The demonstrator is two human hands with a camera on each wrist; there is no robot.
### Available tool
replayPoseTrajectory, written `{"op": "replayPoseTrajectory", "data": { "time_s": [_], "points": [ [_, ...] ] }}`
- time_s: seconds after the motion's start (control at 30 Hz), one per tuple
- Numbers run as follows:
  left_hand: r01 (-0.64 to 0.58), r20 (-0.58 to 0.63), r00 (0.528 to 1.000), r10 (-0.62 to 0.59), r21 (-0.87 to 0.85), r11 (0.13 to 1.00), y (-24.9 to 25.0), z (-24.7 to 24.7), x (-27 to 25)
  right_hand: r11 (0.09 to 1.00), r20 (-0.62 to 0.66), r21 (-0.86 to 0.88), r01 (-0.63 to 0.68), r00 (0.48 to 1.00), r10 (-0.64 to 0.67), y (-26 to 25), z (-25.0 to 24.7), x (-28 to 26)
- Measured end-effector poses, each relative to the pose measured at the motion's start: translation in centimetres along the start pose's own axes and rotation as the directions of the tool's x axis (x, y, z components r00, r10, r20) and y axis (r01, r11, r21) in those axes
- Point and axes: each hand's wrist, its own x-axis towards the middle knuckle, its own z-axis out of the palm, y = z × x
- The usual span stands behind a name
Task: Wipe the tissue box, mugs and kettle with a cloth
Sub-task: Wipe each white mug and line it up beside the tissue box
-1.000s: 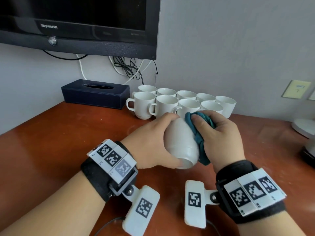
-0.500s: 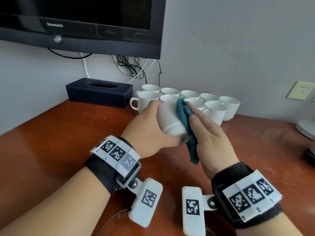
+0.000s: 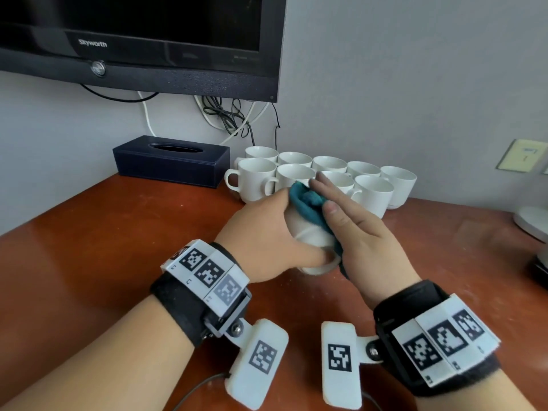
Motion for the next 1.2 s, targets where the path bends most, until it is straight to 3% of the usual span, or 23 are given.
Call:
{"op": "replayPoseTrajectory", "data": {
  "time_s": [0.13,0.27,0.37,0.47,0.63,0.8,0.93,1.07,1.2],
  "points": [
    [0.043,-0.071,0.997,-0.042,0.010,0.999,-0.1,-0.3,0.5,0.963,0.213,-0.257,0.079,0.977,-0.024,-0.3,-0.5,0.0],
    [0.047,-0.048,0.998,-0.046,0.012,0.999,0.1,-0.3,0.5,0.956,0.212,-0.284,0.077,0.977,-0.016,-0.3,-0.5,0.0],
    [0.039,-0.010,0.999,-0.039,-0.021,0.999,0.0,-0.3,0.3,0.989,0.038,-0.147,-0.018,0.999,0.024,-0.3,-0.3,0.1],
    [0.017,0.065,0.998,-0.004,-0.202,0.979,0.0,-0.1,0.1,0.979,-0.190,0.143,-0.145,0.967,0.171,-0.6,-0.4,0.2],
    [-0.002,0.017,1.000,0.009,-0.370,0.929,-0.5,0.2,0.0,0.883,-0.272,0.418,-0.215,0.897,0.347,-0.9,-0.1,0.0],
    [-0.027,-0.068,0.998,-0.001,-0.406,0.913,-1.3,0.3,0.4,0.716,-0.138,0.625,-0.311,0.859,0.493,-0.6,0.9,0.3],
    [-0.026,-0.127,0.992,-0.021,-0.362,0.932,-1.8,0.3,0.7,0.567,0.011,0.745,-0.351,0.857,0.515,-0.7,1.1,0.0],
    [-0.026,-0.181,0.983,-0.041,-0.352,0.936,-1.8,-0.1,0.6,0.575,0.070,0.700,-0.422,0.843,0.534,-0.2,1.6,-0.3],
    [-0.049,-0.125,0.992,0.008,-0.332,0.942,-1.7,-0.5,0.5,0.543,0.113,0.711,-0.447,0.835,0.539,-0.5,1.2,-0.1]
  ]
}}
